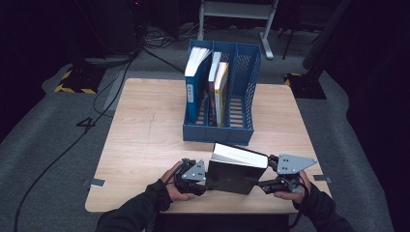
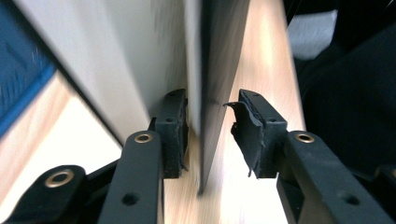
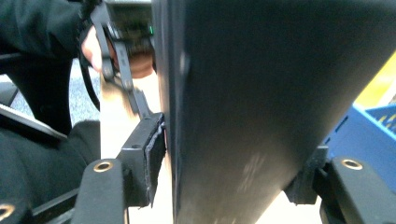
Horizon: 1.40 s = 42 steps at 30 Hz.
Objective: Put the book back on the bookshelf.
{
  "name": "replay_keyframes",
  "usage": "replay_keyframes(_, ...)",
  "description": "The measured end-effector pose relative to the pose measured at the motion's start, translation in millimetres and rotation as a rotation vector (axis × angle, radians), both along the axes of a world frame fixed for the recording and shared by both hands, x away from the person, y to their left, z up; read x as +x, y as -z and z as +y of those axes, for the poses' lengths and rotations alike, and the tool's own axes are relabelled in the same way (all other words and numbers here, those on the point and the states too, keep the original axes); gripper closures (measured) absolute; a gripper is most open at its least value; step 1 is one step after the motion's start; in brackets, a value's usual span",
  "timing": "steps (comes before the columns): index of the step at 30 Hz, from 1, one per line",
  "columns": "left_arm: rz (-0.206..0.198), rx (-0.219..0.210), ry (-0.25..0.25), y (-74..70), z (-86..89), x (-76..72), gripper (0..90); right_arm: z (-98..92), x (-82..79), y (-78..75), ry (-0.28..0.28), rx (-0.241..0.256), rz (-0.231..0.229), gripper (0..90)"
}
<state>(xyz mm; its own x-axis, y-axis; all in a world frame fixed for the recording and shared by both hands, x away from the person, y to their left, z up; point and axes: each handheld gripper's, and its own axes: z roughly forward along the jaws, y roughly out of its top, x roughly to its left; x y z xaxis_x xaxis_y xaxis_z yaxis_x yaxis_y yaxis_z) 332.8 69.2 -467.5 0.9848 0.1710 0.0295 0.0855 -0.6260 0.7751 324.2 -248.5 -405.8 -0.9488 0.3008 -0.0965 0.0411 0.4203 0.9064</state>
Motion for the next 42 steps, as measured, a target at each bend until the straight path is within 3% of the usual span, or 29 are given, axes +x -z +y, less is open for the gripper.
replay_keyframes(3, 0.011, 0.074, -0.012, 7.4, 3.8, 0.9, 57.3, 2.5, -1.1, -6.1, 0.001, 0.002, -0.011, 40.6)
replay_keyframes(5, -0.004, 0.147, -0.057, 12.6, 7.0, 1.5, 51.6, 4.0, -1.0, -8.7, 0.002, -0.001, -0.013, 40.4)
replay_keyframes(8, 0.031, 0.171, -0.101, 17.9, 16.7, 6.2, 45.0, 7.0, -0.8, -11.0, -0.006, -0.01, -0.006, 40.4)
replay_keyframes(12, 0.052, 0.163, -0.152, 20.3, 29.8, 11.0, 38.3, 11.8, 0.9, -10.8, -0.002, -0.025, 0.025, 40.0)
replay_keyframes(16, 0.07, 0.153, -0.171, 21.7, 34.9, 13.4, 34.3, 16.6, 3.4, -8.4, 0.0, -0.034, 0.047, 39.9)
replay_keyframes(22, 0.066, 0.189, -0.175, 26.1, 35.0, 14.7, 32.0, 23.0, 6.4, -9.7, -0.007, -0.016, 0.088, 43.6)
replay_keyframes(28, 0.09, 0.168, -0.188, 28.3, 37.8, 18.6, 30.5, 28.1, 6.0, -11.0, 0.009, -0.016, 0.076, 48.5)
replay_keyframes(38, 0.08, 0.124, -0.21, 33.0, 42.2, 24.7, 25.9, 26.3, 6.1, -11.8, 0.02, -0.022, 0.072, 50.2)
replay_keyframes(42, 0.079, 0.11, -0.249, 34.8, 42.6, 26.0, 22.4, 21.6, 7.4, -12.3, 0.034, -0.022, 0.073, 50.3)
